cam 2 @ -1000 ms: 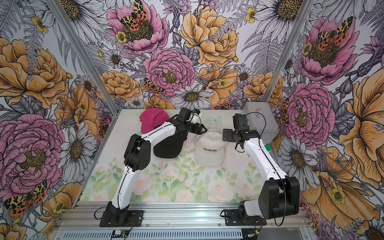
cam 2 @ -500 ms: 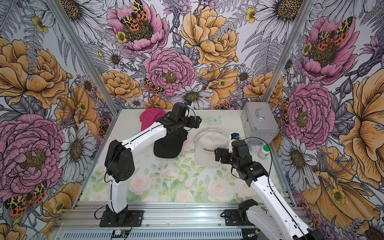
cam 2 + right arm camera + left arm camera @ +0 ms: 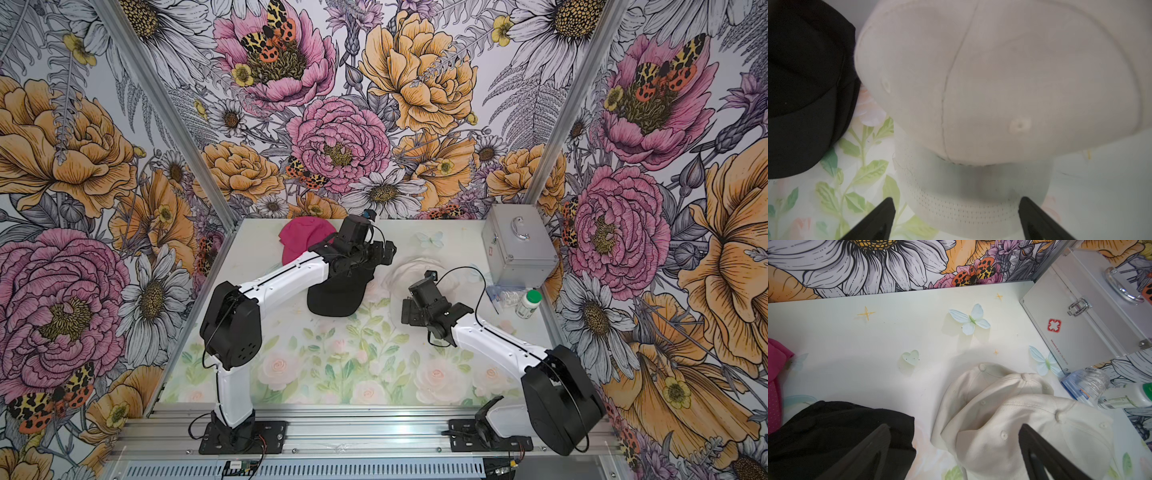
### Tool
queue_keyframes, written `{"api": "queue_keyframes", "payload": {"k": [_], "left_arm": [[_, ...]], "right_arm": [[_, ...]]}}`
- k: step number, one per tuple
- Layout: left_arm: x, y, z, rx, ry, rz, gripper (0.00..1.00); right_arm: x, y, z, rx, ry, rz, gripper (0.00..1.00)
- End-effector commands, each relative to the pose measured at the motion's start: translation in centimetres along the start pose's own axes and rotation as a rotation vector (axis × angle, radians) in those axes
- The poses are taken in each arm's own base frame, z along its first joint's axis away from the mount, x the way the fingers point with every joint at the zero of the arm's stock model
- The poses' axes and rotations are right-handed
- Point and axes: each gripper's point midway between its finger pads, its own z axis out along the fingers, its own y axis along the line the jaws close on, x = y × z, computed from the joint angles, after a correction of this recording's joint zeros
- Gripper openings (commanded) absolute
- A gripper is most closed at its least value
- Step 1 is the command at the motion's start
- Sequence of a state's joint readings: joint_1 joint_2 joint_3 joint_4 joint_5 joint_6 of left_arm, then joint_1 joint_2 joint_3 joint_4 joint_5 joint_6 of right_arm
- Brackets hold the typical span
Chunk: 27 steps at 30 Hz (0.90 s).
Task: Stack the baseball caps by color
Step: Place the baseball cap on the baseball cap.
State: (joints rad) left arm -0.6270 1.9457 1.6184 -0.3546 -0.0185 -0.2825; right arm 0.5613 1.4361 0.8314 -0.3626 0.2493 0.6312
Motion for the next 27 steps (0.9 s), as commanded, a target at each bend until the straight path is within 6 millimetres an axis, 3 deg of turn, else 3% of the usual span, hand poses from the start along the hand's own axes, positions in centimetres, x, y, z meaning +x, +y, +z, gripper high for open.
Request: {"api": "queue_keyframes", "payload": {"k": [1, 5, 8, 10, 18, 22, 27], "left_arm": [[-2.1, 0.0, -2.4, 0.049, -0.076, -0.016, 0.99], [-1.5, 1.2, -2.7, 0.056, -0.076, -0.049, 0.99], [-0.7, 2.0, -2.3, 0.068, -0.065, -0.078, 0.99], [-1.6, 1.6, -3.7, 0.107, -0.101, -0.098, 0.99], [-0.4, 0.2, -5.2, 0.195, -0.077, -0.14, 0.99], [1.1, -1.7, -6.1, 0.255, -0.05, -0.166, 0.99], [4.1, -4.6, -6.5, 0.294, -0.017, -0.199, 0.99]], "right_arm": [[-2.9, -1.9, 1.6, 0.091, -0.076, 0.052, 0.97], [-1.4, -3.5, 4.6, 0.097, 0.016, 0.078, 0.97], [0.8, -2.6, 6.2, 0.068, 0.102, 0.055, 0.96], [1.5, -1.9, 6.6, 0.062, 0.12, 0.031, 0.96], [-0.7, -0.2, 5.0, -0.006, 0.066, -0.072, 0.96], [-1.1, -0.1, 4.5, -0.017, 0.066, -0.144, 0.96], [-3.4, -2.3, 0.8, -0.061, -0.028, -0.029, 0.99]]}}
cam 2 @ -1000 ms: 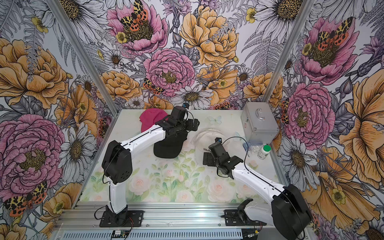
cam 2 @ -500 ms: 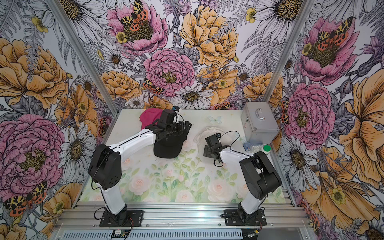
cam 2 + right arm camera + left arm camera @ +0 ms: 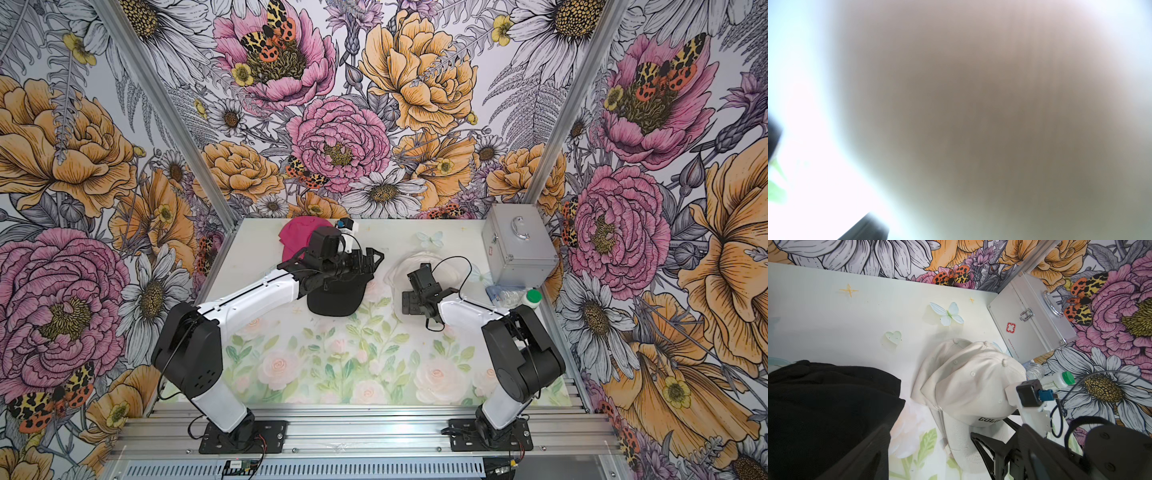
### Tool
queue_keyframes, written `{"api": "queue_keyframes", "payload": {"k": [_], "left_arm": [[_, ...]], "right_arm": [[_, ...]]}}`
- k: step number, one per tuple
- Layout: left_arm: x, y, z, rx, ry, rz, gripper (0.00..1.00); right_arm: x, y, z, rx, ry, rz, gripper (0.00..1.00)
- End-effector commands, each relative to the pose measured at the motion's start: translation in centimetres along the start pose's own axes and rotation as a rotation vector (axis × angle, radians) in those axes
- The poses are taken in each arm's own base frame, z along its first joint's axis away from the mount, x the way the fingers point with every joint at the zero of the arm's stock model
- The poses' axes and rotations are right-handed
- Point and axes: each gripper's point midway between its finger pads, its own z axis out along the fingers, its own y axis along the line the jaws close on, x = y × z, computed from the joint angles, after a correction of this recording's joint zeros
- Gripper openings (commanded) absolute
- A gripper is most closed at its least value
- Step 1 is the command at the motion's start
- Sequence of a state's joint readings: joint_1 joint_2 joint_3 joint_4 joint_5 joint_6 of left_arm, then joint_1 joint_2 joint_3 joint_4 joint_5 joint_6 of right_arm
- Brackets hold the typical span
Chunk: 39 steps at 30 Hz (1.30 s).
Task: Stack the baseball caps by color
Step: Place the baseball cap on the baseball cap, then move the baseball cap to the center of the board.
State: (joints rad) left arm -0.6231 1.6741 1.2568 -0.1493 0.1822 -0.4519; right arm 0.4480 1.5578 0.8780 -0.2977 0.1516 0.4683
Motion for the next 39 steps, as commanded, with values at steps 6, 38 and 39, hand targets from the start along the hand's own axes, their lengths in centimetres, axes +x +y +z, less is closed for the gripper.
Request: {"api": "queue_keyframes", "payload": {"k": [6, 38, 39], "left_arm": [[5.9, -5.1, 1.4, 0.135, 0.063, -0.077, 0.99], [12.7, 1.5, 10.1, 0.094, 0.087, -0.207, 0.99], [12.7, 1.6, 10.3, 0.096, 0.088, -0.208, 0.99]], "right_arm": [[-2.7, -5.8, -5.5, -0.066, -0.162, 0.219, 0.77], [-2.1, -11.9, 5.0, -0.213, -0.047, 0.639, 0.0], [-2.3, -11.6, 5.4, -0.22, -0.042, 0.631, 0.0]]}}
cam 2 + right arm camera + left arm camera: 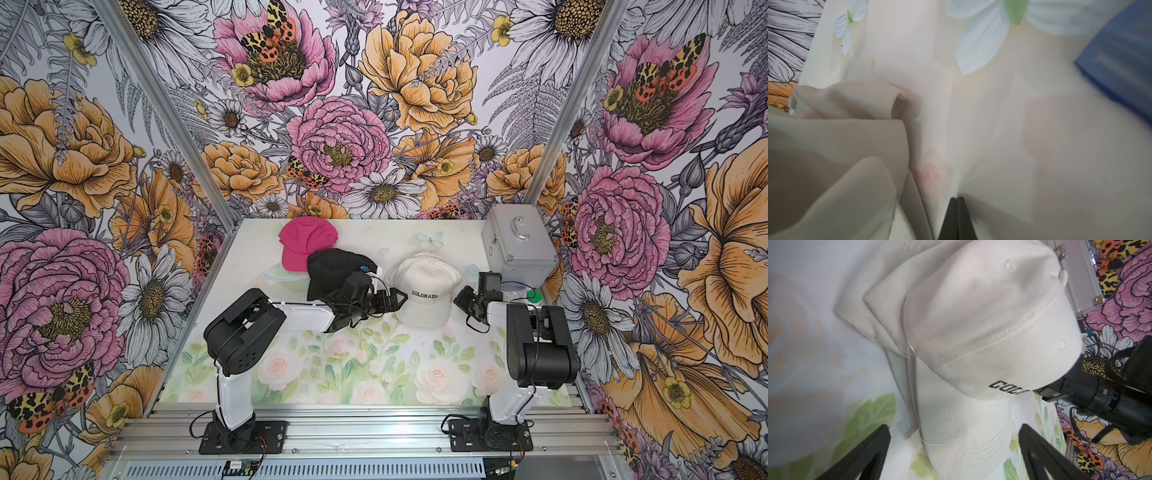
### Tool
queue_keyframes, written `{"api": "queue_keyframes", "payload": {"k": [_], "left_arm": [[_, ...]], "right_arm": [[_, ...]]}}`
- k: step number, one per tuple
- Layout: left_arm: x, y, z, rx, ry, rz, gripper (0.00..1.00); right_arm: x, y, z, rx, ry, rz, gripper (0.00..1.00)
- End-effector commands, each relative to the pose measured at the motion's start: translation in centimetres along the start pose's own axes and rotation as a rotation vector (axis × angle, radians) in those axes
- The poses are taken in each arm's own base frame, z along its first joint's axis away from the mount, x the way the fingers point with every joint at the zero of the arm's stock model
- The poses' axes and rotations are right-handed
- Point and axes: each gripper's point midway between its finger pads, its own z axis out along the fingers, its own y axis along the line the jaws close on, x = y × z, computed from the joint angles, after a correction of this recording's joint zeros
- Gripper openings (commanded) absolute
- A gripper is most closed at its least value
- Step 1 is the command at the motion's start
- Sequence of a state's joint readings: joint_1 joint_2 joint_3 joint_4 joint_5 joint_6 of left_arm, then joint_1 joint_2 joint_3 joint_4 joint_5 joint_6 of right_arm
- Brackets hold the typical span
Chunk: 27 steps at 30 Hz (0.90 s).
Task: Stack the baseball caps by color
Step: Move the baseball cap to the center of the board.
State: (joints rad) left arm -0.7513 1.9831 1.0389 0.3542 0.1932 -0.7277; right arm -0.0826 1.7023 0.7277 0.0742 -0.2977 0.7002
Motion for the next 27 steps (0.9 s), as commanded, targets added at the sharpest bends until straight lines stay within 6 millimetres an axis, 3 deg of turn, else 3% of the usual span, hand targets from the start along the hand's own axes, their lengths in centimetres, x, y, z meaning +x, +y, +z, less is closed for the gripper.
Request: {"api": "queue_keyframes", "payload": {"k": [1, 5, 14, 18, 23, 27], "left_arm": [[0.0, 0.6, 0.7, 0.025, -0.011, -0.001, 0.99], [0.2, 1.0, 1.3, 0.059, -0.02, -0.03, 0.99], [0.8, 1.5, 1.4, 0.056, -0.012, -0.024, 0.99], [0.4, 1.3, 0.9, 0.06, -0.022, -0.024, 0.99], [0.2, 1.0, 0.5, 0.055, -0.024, -0.028, 0.99], [0.2, 0.9, 0.0, 0.047, -0.018, -0.045, 0.99]], "right_arm": [[-0.5, 2.3, 1.1, -0.06, 0.01, -0.026, 0.0], [0.0, 4.4, 2.1, -0.085, 0.024, -0.051, 0.0], [0.1, 9.1, 1.9, -0.131, -0.012, -0.098, 0.0], [-0.9, 7.6, 1.7, -0.057, -0.049, -0.086, 0.0], [-2.7, 3.3, -0.5, 0.089, -0.14, -0.081, 0.08], [-2.6, 2.3, -2.4, 0.1, -0.144, -0.091, 0.11]]}}
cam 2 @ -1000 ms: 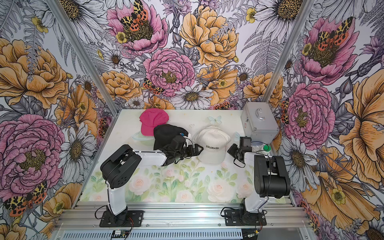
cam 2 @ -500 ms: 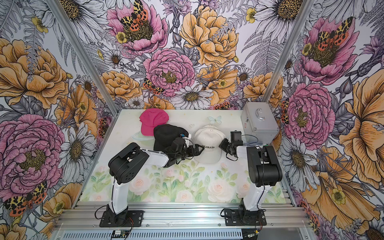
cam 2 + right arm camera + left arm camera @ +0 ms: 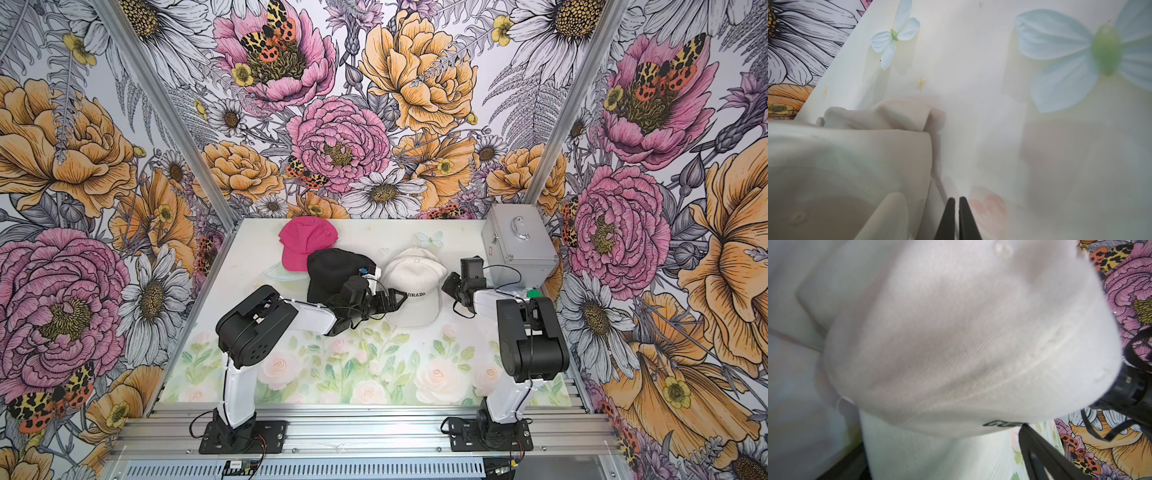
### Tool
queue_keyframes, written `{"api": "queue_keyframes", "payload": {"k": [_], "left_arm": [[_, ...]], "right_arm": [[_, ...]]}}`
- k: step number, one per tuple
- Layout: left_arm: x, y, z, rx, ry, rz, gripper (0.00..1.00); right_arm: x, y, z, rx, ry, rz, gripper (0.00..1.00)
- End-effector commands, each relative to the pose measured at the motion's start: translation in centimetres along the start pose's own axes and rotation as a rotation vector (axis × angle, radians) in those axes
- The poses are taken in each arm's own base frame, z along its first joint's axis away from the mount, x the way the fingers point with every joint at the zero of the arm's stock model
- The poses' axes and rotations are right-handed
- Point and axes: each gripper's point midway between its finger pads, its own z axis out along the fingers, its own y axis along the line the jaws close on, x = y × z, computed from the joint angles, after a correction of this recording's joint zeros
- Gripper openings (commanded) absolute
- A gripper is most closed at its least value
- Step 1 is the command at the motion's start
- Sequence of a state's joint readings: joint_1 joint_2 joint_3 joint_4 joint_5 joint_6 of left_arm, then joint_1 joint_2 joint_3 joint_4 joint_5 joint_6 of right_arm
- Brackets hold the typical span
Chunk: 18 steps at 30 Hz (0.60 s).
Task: Stack the baseball caps by color
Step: Move the baseball cap to the center of the board.
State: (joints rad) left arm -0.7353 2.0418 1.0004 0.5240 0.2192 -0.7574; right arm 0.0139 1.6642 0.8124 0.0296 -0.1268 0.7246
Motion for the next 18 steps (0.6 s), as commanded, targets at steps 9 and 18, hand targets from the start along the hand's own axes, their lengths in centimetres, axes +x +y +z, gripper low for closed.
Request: {"api": "queue_keyframes", "payload": {"k": [9, 18], "left_arm": [[0.9, -0.9, -3.2, -0.035, 0.069, -0.035, 0.99], [1.8, -1.9, -1.8, -0.011, 0.107, -0.046, 0.99]], "right_arm": [[6.7, -0.4, -6.8, -0.085, 0.161, -0.063, 0.38], [14.5, -1.5, -9.0, -0.041, 0.259, -0.074, 0.24]]}}
